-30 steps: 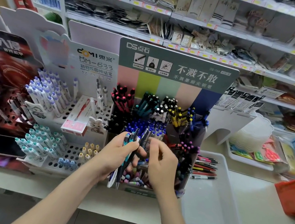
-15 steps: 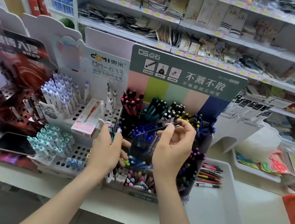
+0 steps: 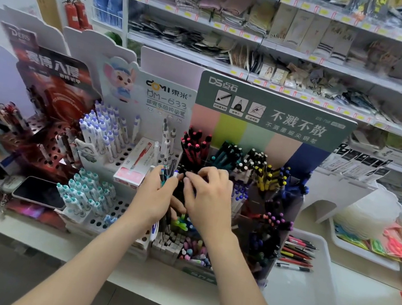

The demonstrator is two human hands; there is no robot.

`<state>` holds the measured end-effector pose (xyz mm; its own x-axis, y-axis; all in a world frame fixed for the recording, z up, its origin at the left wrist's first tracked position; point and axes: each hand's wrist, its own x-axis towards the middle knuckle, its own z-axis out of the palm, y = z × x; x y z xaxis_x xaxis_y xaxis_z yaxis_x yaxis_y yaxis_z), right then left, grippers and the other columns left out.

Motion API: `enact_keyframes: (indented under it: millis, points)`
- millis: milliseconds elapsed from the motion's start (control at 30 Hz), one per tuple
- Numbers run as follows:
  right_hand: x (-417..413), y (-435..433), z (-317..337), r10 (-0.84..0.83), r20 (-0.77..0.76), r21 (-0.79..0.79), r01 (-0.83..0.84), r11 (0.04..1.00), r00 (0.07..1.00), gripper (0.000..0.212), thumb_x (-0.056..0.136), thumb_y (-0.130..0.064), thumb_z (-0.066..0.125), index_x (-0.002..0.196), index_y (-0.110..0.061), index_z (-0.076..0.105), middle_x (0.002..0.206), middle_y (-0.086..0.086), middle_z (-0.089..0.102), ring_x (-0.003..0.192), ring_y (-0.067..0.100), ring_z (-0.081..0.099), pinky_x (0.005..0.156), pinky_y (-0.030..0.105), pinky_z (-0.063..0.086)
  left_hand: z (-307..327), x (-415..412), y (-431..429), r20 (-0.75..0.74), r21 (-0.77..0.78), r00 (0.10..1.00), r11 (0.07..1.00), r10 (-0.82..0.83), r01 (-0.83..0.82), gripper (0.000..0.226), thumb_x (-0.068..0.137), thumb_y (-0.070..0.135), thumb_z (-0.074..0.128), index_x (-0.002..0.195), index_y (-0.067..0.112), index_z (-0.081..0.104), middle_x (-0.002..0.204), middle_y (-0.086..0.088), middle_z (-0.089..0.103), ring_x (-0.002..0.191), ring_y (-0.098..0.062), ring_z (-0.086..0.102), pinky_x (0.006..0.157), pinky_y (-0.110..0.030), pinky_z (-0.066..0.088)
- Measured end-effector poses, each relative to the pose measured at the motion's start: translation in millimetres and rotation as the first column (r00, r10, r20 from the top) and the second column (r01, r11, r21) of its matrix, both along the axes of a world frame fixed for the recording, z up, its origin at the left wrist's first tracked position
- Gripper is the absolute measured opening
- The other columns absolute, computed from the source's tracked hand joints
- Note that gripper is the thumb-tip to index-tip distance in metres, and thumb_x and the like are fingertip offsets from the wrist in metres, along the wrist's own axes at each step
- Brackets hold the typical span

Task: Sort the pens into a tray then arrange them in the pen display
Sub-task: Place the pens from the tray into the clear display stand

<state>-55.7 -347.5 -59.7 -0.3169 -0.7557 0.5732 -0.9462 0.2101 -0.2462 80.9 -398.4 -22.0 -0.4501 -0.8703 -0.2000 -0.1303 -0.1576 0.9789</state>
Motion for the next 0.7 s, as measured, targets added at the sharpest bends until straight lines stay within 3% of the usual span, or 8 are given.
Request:
enact_keyframes:
  millis: [67, 133, 233, 333, 433, 500, 600, 700]
  points:
    - [-2, 2, -4, -0.059, -0.019, 0.05, 0.06, 0.997, 0.998, 0.019, 0.101, -0.036, 0.064, 0.097, -0.027, 0.08, 0.105, 0.001, 0.058, 0.097, 0.025, 0.049, 0.076, 0.04, 0.04, 0, 0, -1, -0.03, -0.044, 0.999, 0.999, 0.027, -0.028, 0.012, 0.112, 0.024, 0.05, 0.122, 0.022, 0.056, 0.124, 0.003, 0.072, 0.065, -0.033, 0.074, 0.047, -0.036, 0.056]
    - [-2, 5, -2, -0.14, 0.064, 0.023, 0.138, 0.99, 0.988, 0.015, 0.1, -0.036, 0.069, 0.104, -0.028, 0.081, 0.104, 0.0, 0.058, 0.094, 0.024, 0.049, 0.075, 0.04, 0.044, -2, 2, -1, -0.019, -0.111, 0.998, 0.992, 0.055, -0.056, 0.008, 0.112, 0.025, 0.05, 0.115, 0.026, 0.056, 0.113, 0.006, 0.074, 0.059, -0.031, 0.068, 0.049, -0.038, 0.053]
    - [11, 8, 13, 0.038, 0.32, -0.092, -0.009, 0.996, 0.946, 0.022, 0.106, -0.031, 0.063, 0.119, -0.022, 0.078, 0.106, -0.005, 0.067, 0.098, 0.017, 0.058, 0.086, 0.036, 0.051, -4, 5, 1, -0.023, -0.105, 1.0, 0.994, -0.004, 0.001, 0.016, 0.111, 0.025, 0.051, 0.115, 0.01, 0.055, 0.065, -0.004, 0.062, 0.05, -0.025, 0.05, 0.05, -0.039, 0.044]
    - [18, 14, 37, 0.116, 0.705, -0.115, -0.048, 0.992, 0.7, 0.023, 0.106, -0.035, 0.063, 0.122, -0.028, 0.078, 0.106, -0.015, 0.074, 0.093, 0.002, 0.066, 0.086, 0.019, 0.051, 1, 6, 5, -0.099, -0.066, 0.97, 0.974, -0.221, 0.216, 0.02, 0.112, 0.022, 0.051, 0.106, 0.004, 0.057, 0.062, -0.008, 0.052, 0.051, -0.024, 0.043, 0.045, -0.033, 0.037]
    - [10, 24, 45, 0.119, 0.918, -0.102, -0.066, 0.993, 0.377, 0.015, 0.101, -0.026, 0.071, 0.112, -0.027, 0.081, 0.08, -0.007, 0.076, 0.064, 0.012, 0.065, 0.066, 0.031, 0.056, 3, 5, 8, -0.158, -0.04, 0.917, 0.931, -0.365, 0.364, 0.015, 0.112, 0.016, 0.05, 0.107, 0.009, 0.061, 0.076, -0.011, 0.059, 0.051, -0.022, 0.042, 0.044, -0.029, 0.037]
    - [2, 28, 49, 0.132, 0.955, -0.165, 0.103, 0.981, 0.265, 0.014, 0.103, -0.018, 0.067, 0.109, -0.023, 0.079, 0.084, -0.003, 0.078, 0.069, 0.013, 0.068, 0.069, 0.033, 0.057, 1, 4, 9, -0.131, -0.01, 0.9, 0.908, -0.415, 0.418, 0.013, 0.112, 0.015, 0.05, 0.111, 0.009, 0.06, 0.085, -0.011, 0.063, 0.052, -0.02, 0.043, 0.044, -0.029, 0.037]
    - [-10, 33, 52, 0.176, 0.934, -0.309, 0.461, 0.832, 0.309, 0.016, 0.109, -0.015, 0.051, 0.114, -0.019, 0.066, 0.095, 0.001, 0.075, 0.072, 0.009, 0.065, 0.069, 0.027, 0.053, -7, 4, 11, -0.041, 0.034, 0.916, 0.916, -0.398, 0.4, 0.015, 0.112, 0.017, 0.05, 0.121, 0.012, 0.06, 0.084, -0.009, 0.065, 0.051, -0.018, 0.038, 0.045, -0.028, 0.03]
    - [-11, 35, 53, 0.182, 0.848, -0.445, 0.481, 0.755, 0.498, 0.013, 0.112, -0.014, 0.047, 0.118, -0.014, 0.058, 0.101, 0.005, 0.071, 0.078, 0.014, 0.072, 0.074, 0.027, 0.058, -15, 4, 8, -0.004, 0.059, 0.983, 0.981, -0.184, 0.184, 0.009, 0.111, 0.019, 0.05, 0.118, 0.02, 0.056, 0.08, -0.009, 0.063, 0.048, -0.015, 0.034, 0.044, -0.027, 0.025]
